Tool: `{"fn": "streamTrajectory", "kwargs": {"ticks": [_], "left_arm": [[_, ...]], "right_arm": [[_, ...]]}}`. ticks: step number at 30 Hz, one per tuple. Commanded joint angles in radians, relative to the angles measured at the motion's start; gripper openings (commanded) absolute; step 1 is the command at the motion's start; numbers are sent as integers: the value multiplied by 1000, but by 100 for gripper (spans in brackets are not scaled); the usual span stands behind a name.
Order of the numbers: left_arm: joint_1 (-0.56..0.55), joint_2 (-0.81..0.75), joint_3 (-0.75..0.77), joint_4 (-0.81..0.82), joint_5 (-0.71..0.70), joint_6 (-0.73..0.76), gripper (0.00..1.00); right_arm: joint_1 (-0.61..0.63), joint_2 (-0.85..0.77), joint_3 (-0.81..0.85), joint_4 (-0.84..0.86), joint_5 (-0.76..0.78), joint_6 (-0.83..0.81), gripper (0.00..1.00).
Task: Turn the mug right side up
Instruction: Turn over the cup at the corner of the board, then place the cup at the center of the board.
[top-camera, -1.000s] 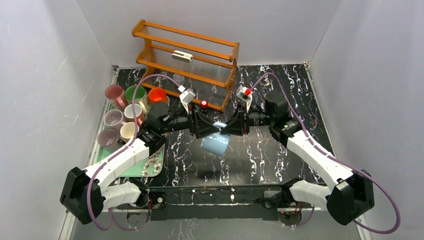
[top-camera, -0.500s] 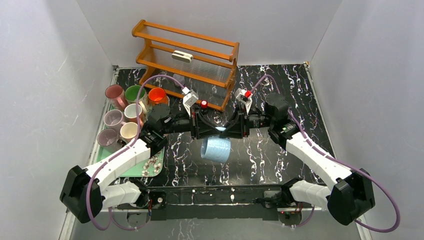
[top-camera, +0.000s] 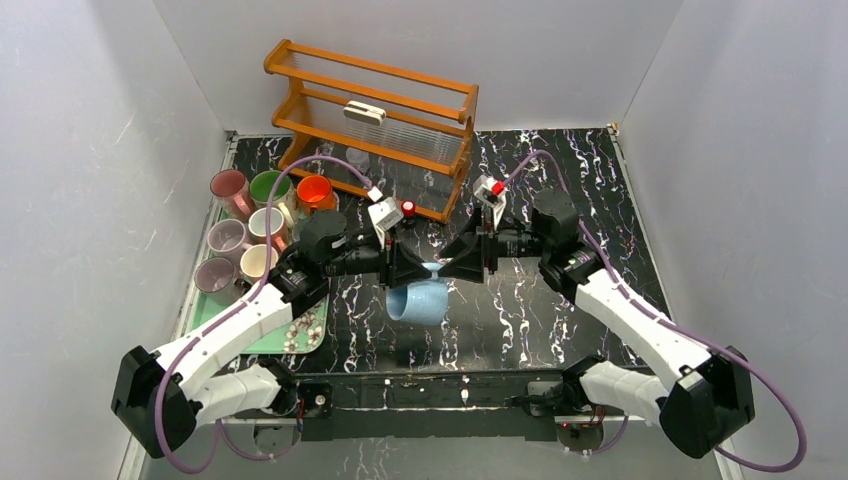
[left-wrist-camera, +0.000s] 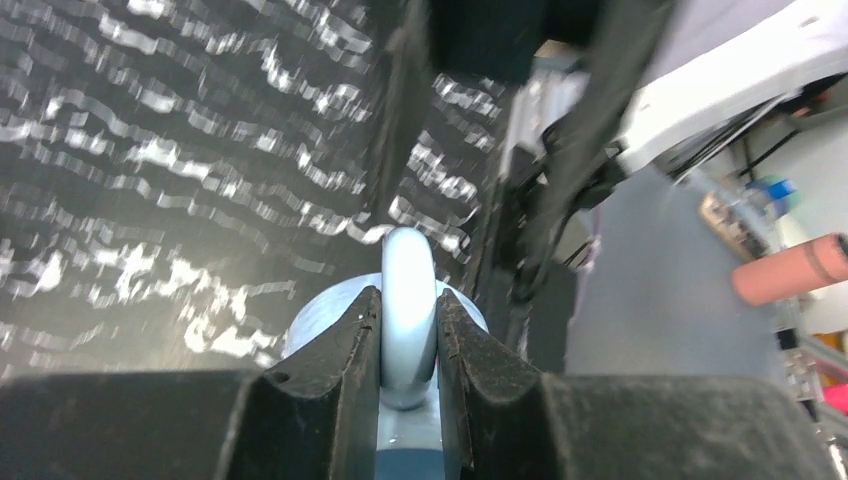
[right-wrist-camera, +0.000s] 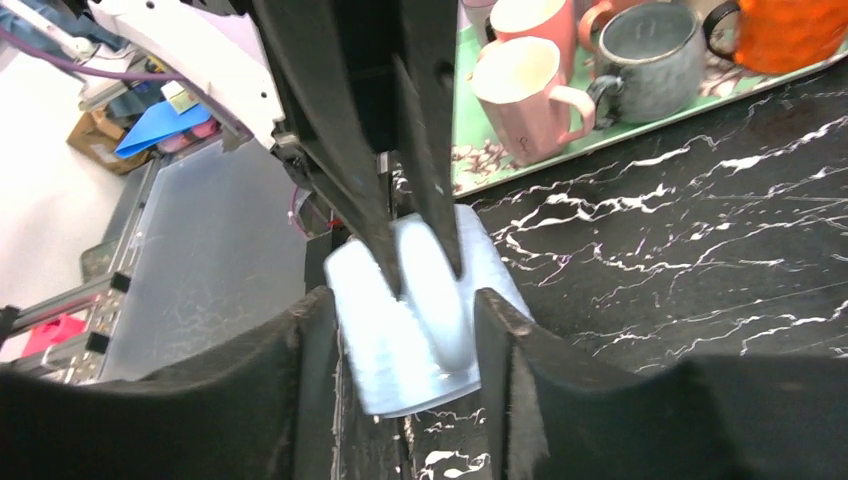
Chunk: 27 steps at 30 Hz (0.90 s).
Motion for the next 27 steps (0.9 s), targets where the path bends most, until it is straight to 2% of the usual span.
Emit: {"fn": "streamTrajectory", "kwargs": {"ticks": [1, 2, 5, 6, 10, 15, 18, 27], "left_arm": [[-3, -25, 85, -237, -67, 185, 0], [-3, -25, 99, -294, -83, 213, 0], [-3, -15, 143, -438, -154, 286, 0], [-3, -9, 161, -484, -175, 301, 0], [-3, 27, 242, -687, -230, 428, 0], [-3, 67, 325, -883, -409, 554, 0], [-3, 91, 355, -977, -463, 617, 0], [-3, 96, 313, -1054, -630, 696, 0]], "right_arm": [[5, -85, 21, -36, 92, -7, 68], [6, -101, 21, -53, 110, -9, 72], [5, -154, 15, -84, 177, -2, 97], [6, -170, 13, -92, 196, 1, 98], [6, -230, 25, -144, 275, -7, 99], [6, -276, 30, -183, 346, -22, 99], [6, -301, 19, -193, 420, -31, 99], [6, -322, 13, -188, 497, -39, 99]]}}
